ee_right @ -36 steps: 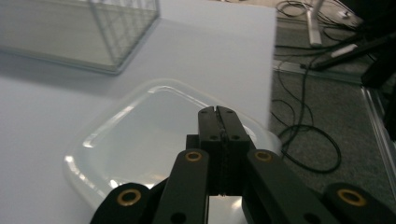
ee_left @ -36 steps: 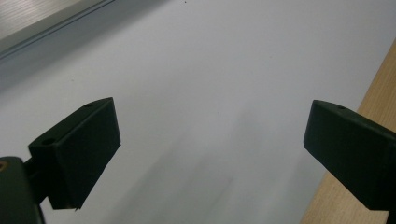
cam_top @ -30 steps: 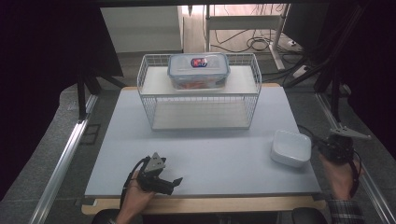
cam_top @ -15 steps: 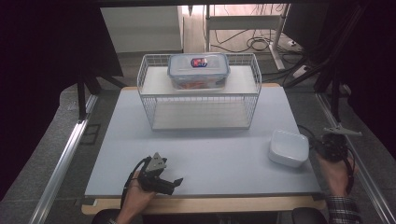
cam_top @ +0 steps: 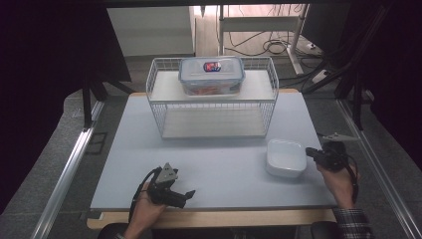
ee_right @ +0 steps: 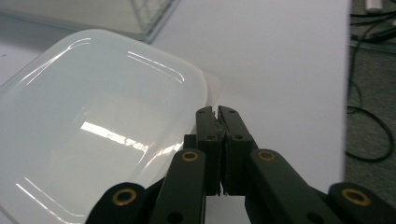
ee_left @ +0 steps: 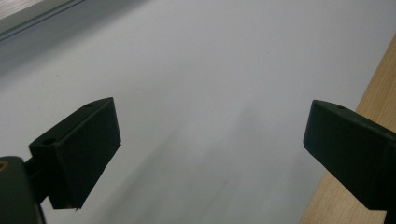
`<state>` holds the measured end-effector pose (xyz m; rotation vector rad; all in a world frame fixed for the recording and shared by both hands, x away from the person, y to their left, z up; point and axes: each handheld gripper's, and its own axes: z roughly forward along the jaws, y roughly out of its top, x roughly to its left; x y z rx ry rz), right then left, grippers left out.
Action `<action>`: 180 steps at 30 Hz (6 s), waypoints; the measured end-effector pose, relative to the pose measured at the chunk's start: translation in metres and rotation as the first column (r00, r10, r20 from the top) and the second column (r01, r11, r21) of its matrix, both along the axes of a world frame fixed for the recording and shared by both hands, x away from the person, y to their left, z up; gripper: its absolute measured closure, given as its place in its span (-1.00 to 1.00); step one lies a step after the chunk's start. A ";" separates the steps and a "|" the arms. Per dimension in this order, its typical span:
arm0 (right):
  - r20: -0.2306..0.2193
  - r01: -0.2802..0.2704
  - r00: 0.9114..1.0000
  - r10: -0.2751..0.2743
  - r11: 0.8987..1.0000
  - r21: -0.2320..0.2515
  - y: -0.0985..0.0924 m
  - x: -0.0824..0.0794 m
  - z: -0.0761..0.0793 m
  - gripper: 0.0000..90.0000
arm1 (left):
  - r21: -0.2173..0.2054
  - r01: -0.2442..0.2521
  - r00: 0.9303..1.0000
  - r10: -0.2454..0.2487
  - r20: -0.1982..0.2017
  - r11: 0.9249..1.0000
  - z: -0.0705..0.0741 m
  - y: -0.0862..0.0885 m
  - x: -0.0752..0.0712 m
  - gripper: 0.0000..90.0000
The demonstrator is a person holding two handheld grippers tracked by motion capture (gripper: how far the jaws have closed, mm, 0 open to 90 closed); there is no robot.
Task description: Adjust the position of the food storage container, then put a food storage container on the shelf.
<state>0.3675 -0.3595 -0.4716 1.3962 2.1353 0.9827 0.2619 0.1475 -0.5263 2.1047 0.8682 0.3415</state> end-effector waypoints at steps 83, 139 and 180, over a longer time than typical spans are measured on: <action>0.068 -0.500 0.864 0.499 0.866 0.008 0.153 -0.053 -0.011 -0.84 | -0.002 -0.023 1.000 0.023 0.008 1.000 0.000 0.007 0.001 -0.96; -0.103 -0.493 0.857 0.505 0.862 0.122 0.191 -0.004 -0.007 -0.26 | -0.167 0.032 0.993 -0.051 -0.110 0.985 0.020 -0.027 0.076 -0.61; -0.271 -0.374 0.849 0.454 0.878 0.300 0.187 -0.001 -0.011 0.02 | -0.355 -0.052 0.909 -0.103 -0.403 0.933 0.009 -0.014 0.082 -0.23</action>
